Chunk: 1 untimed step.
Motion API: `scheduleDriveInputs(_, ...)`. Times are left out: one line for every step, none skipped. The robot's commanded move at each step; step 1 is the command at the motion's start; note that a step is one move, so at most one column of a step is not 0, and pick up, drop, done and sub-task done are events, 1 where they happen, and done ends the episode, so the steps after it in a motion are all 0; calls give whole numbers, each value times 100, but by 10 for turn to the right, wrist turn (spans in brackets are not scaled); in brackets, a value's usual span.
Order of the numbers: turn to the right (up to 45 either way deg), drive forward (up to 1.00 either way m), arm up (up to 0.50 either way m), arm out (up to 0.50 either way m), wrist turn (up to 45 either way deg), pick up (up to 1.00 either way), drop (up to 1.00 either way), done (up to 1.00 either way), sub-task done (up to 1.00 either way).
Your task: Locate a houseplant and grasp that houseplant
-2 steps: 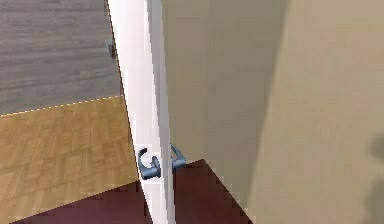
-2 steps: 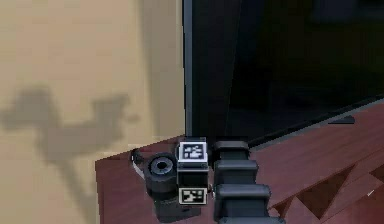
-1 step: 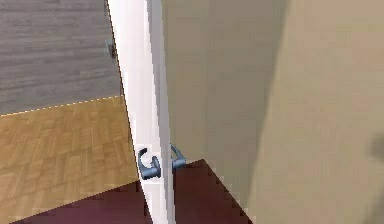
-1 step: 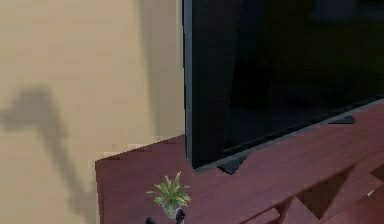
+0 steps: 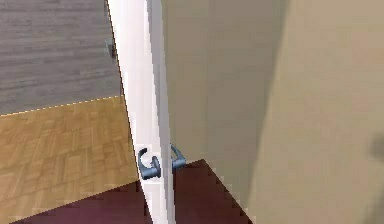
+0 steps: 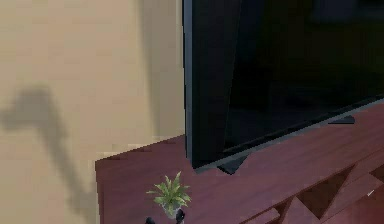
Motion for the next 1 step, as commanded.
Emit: scheduleDriveInputs(0, 0, 10, 0, 0, 0, 0, 0, 0)
